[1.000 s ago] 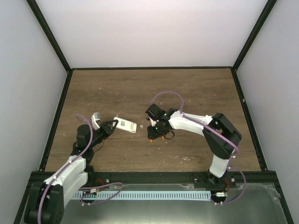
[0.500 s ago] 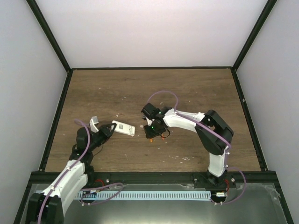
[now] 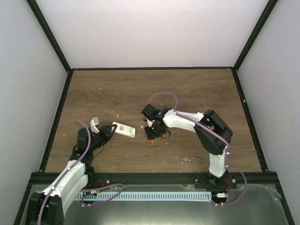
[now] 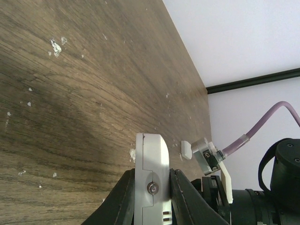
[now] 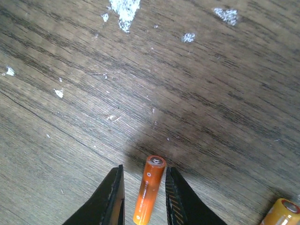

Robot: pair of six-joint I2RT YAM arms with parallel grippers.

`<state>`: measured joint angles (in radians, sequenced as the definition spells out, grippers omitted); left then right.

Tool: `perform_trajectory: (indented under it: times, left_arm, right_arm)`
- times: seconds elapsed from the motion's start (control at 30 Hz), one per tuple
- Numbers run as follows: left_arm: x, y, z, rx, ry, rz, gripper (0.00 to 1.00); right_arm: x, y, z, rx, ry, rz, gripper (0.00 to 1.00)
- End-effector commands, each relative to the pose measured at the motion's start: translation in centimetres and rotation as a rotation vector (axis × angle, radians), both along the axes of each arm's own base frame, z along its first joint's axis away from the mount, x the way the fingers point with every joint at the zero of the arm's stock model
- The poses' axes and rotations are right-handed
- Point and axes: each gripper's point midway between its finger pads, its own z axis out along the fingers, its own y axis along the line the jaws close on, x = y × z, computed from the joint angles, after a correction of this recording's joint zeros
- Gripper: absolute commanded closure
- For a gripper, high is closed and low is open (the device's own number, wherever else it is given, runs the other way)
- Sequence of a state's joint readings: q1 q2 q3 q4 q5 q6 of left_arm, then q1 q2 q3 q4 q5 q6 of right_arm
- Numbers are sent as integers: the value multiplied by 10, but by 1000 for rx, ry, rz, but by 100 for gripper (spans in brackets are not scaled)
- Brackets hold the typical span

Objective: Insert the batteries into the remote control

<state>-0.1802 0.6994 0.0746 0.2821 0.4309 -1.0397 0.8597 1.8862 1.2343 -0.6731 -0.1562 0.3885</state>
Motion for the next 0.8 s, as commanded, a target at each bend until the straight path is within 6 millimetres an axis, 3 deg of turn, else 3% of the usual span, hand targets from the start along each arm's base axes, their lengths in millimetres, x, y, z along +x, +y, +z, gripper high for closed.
perform_trajectory:
  times: [0.0,0.3,0.77]
  left_arm:
    - [4,-4,14,-11,-38,-14,100]
    - [6,-5,19,-16,-40,-20,100]
    - [7,-6,20,-23,-36,-19,100]
  right_arm:
    - [-2,1,-2,-10,8,14,82]
    - [-9,-9,-10,-66,45,21,82]
    - [-6,-7,-14,-112,66,72,82]
